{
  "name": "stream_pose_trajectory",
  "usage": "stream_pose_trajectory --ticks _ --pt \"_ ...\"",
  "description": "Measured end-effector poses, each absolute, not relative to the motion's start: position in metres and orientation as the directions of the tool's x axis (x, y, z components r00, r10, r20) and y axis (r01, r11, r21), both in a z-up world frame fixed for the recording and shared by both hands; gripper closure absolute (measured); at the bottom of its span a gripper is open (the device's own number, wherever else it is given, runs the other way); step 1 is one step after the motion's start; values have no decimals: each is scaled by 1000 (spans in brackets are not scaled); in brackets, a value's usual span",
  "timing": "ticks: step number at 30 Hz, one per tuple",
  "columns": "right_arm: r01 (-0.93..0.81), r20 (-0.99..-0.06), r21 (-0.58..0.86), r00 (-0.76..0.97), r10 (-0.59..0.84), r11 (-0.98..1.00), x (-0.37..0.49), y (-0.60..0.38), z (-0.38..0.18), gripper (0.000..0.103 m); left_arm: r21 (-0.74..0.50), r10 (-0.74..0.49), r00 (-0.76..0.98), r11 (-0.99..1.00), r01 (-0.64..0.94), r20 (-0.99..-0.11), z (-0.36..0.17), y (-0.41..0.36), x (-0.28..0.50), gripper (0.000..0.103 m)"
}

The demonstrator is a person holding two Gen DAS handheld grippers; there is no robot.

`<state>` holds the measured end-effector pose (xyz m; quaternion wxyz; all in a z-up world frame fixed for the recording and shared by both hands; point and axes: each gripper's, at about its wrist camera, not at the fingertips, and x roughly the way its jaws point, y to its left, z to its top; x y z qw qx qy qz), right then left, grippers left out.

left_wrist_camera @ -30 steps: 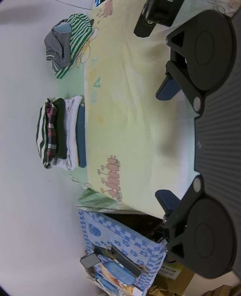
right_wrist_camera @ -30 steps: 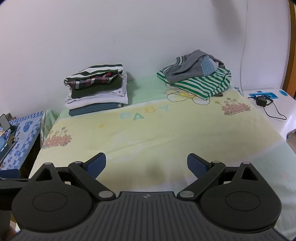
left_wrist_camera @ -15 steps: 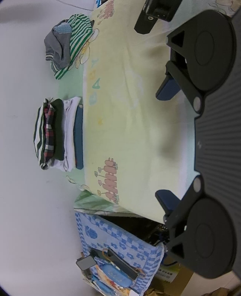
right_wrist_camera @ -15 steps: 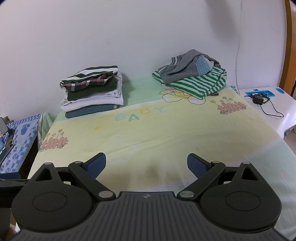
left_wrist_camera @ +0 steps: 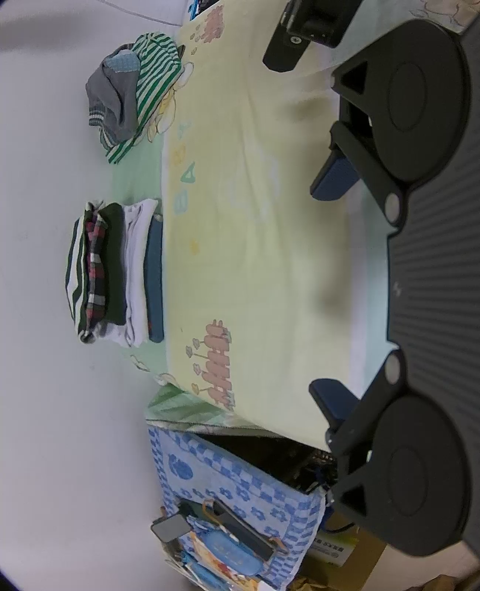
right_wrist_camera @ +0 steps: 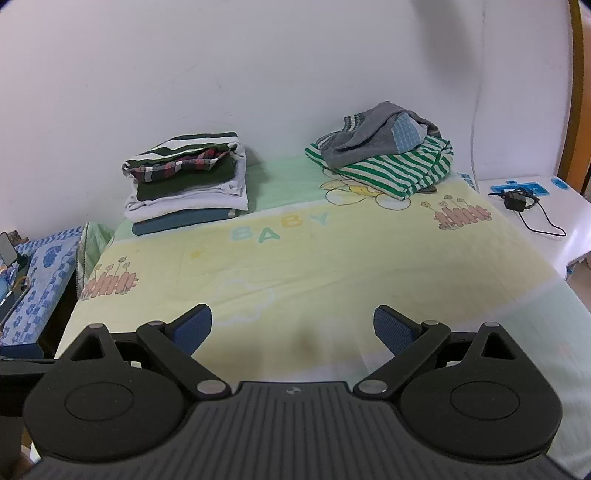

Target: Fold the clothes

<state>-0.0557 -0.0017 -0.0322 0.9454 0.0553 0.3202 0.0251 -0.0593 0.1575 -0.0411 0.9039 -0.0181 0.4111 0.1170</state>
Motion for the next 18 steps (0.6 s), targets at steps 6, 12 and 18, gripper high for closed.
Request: stream_pose_trajectory --ticks 6,12,18 --pt "-11 -598 122 797 83 992 -58 -4 -31 6 66 193 636 974 -219 -747 -40 154 -60 0" --pt "-9 -596 124 799 82 992 -60 -6 -31 6 75 202 636 973 -220 -745 -40 152 -63 0" --pt "-12 -598 125 797 85 992 -62 -6 -30 6 66 195 635 973 -222 -748 -40 153 -64 0"
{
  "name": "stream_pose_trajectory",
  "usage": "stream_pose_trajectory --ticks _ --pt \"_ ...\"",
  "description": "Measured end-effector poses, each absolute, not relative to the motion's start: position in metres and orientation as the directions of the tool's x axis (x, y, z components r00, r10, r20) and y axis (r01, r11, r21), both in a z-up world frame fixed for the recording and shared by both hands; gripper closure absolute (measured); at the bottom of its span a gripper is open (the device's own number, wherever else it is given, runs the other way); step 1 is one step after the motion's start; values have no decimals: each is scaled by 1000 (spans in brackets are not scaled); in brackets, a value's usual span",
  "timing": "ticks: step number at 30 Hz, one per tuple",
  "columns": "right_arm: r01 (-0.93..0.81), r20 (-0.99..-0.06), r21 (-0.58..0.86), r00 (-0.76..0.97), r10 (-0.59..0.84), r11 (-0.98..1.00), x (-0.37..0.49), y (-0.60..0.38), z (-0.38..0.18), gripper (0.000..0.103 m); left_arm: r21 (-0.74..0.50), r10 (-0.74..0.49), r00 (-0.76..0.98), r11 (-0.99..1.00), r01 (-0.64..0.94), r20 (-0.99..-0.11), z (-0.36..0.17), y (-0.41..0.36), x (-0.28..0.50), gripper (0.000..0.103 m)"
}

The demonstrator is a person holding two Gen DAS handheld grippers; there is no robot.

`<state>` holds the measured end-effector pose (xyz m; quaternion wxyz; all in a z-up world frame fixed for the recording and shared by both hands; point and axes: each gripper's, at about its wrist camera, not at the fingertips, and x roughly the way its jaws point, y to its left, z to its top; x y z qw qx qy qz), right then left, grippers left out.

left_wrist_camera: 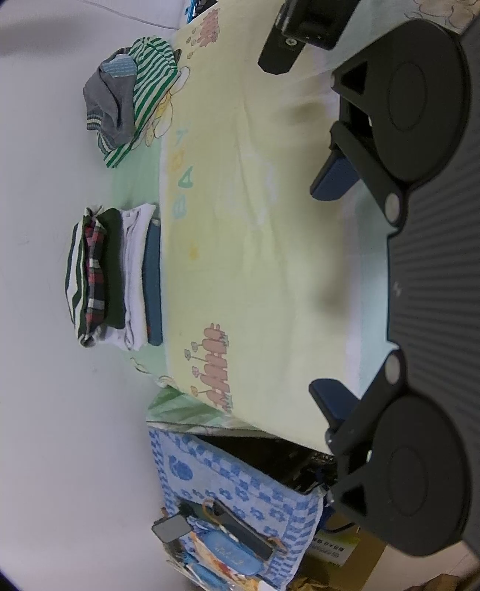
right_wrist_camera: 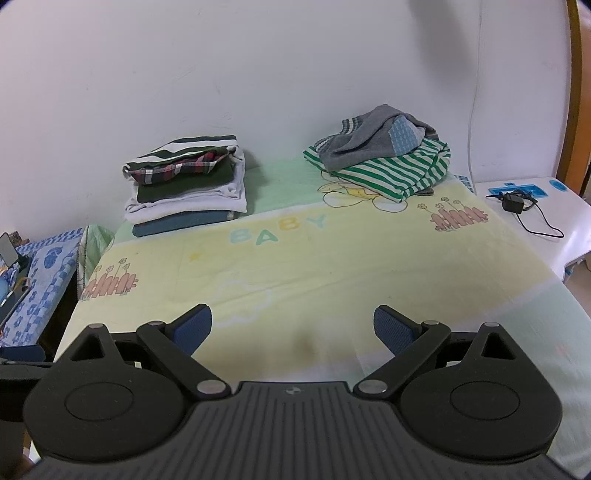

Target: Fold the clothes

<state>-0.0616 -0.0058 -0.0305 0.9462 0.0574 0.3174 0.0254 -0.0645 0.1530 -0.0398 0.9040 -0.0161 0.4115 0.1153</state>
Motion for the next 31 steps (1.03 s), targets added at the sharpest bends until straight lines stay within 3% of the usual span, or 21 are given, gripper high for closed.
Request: stream_pose_trajectory --ticks 31 --pt "-49 -577 102 811 99 994 -65 3 -25 6 70 205 634 970 -232 -746 -40 155 -70 0"
